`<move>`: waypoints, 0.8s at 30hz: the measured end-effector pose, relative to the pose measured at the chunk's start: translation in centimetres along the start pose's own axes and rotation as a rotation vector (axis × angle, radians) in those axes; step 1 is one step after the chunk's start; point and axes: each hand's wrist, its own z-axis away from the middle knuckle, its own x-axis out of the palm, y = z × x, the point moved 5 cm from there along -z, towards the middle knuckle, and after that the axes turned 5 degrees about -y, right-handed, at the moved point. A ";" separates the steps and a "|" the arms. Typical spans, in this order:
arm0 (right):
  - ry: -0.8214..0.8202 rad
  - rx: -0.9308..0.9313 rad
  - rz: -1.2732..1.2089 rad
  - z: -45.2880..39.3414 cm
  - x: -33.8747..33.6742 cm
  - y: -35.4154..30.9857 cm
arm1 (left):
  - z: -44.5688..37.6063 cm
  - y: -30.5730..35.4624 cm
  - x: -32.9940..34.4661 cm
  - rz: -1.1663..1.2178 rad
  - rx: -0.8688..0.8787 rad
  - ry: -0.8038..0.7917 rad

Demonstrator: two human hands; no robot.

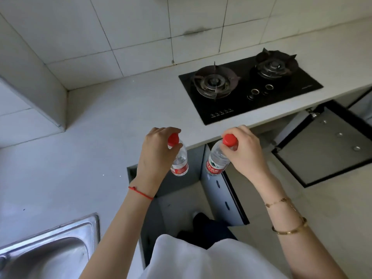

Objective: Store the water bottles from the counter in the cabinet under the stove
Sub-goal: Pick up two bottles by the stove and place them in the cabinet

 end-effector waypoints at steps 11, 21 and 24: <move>0.100 0.143 0.002 10.3 -8.3 10.1 | 5.7 12.3 10.8 0.014 0.146 -0.210; -0.005 0.083 0.073 12.7 -15.9 20.8 | 7.5 22.8 20.3 0.035 0.062 -0.134; -0.026 0.069 0.091 12.1 -16.6 23.6 | 6.8 24.3 22.6 0.056 0.039 -0.108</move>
